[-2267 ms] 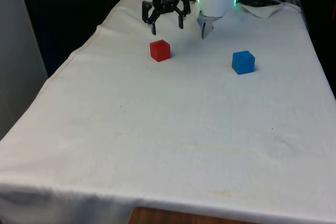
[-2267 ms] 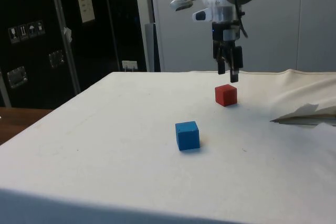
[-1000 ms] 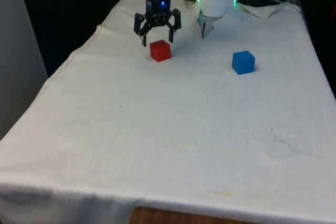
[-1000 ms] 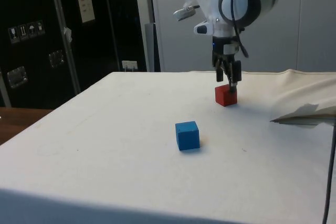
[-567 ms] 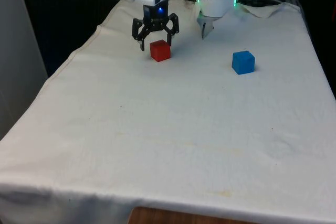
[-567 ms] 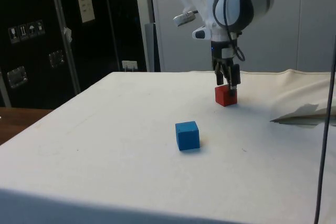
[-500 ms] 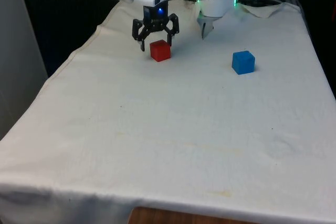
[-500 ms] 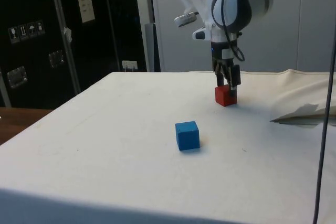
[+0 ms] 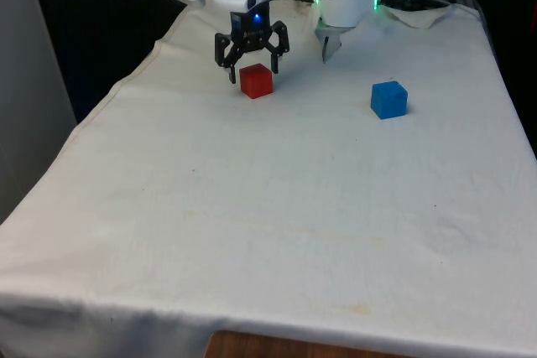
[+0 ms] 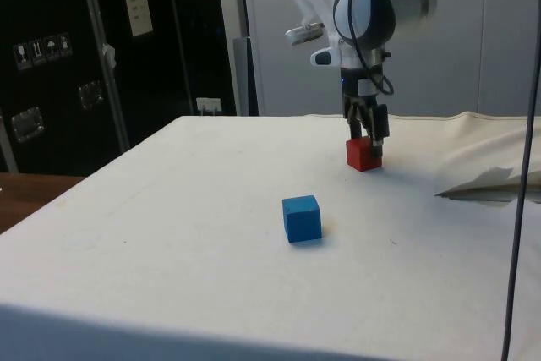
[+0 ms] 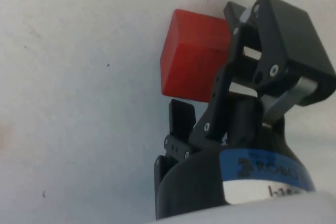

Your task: Stack the two cubes.

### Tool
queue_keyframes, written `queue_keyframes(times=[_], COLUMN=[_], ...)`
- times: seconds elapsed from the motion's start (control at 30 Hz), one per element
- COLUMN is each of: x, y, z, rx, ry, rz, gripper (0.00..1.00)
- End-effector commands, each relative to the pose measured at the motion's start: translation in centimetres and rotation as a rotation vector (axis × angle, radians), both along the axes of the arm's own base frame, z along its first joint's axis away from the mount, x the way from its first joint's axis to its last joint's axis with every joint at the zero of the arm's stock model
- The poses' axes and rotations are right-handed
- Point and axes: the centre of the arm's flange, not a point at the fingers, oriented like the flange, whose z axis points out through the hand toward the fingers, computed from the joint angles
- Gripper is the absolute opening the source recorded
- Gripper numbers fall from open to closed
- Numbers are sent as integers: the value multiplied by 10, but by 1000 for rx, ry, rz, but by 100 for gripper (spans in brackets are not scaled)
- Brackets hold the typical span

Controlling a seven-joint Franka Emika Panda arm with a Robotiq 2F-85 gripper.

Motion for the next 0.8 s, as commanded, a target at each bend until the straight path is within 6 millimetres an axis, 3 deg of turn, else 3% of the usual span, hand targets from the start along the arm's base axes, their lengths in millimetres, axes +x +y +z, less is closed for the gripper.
queue_keyframes(times=[0.0, 0.77], x=[0, -3], y=[3, 7], z=[5, 12], rx=[18, 3], ry=[-13, -63], rz=[2, 11], gripper=[100, 100])
